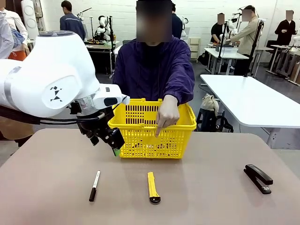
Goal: Place the items the person wants into the basket.
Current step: Pick up the item the person points to and place it in the Market Basket.
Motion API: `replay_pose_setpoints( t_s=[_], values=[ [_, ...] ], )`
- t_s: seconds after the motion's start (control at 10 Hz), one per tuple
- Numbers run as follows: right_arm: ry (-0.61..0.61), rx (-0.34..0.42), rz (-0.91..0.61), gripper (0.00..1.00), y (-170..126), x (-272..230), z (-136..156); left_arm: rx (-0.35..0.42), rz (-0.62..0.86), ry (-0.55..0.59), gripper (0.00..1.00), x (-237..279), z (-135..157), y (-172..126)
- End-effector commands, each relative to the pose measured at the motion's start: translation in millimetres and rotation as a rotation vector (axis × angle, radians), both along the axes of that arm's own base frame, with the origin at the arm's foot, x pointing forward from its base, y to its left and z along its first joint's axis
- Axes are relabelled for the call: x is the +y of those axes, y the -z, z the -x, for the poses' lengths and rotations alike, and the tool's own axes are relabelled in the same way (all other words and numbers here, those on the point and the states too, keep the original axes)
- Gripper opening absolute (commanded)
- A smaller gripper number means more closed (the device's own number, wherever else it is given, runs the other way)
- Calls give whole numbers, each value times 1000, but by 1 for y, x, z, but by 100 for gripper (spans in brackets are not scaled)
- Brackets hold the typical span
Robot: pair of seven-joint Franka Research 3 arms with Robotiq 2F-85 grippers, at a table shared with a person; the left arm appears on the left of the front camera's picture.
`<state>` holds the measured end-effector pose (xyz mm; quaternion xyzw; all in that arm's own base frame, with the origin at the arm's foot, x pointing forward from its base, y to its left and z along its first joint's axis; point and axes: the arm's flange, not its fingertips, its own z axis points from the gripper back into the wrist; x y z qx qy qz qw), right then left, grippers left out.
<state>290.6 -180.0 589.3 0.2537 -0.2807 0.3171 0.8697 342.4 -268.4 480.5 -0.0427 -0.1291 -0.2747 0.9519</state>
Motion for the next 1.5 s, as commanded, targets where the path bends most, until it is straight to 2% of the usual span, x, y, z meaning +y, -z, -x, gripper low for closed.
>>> replay_pose_setpoints(
  t_s=[0.0, 0.1, 0.3, 0.5, 0.6, 0.9, 1.4],
  values=[
    [-15, -23, -28, 100, 1, -1, -1, 33, -44, -125, 100, -61, 0, 15],
    [-15, -23, -28, 100, 1, -1, -1, 27, -91, -187, 100, -92, 2, 24],
    [-15, -23, -28, 100, 1, -1, -1, 76, -95, -328, 100, -132, 10, 49],
    [-15, -23, -28, 100, 1, -1, -1, 48, -75, -441, 100, -149, 4, 66],
    [-15, -23, -28, 100, 1, -1, -1, 44, -42, -460, 100, -152, 4, 80],
    [-15, -23, -28, 100, 1, -1, -1, 123, 31, -505, 100, -153, -19, 99],
    [-15, -23, -28, 100, 1, -1, -1, 152, 3, -551, 100, -167, -49, 126]
  ],
)
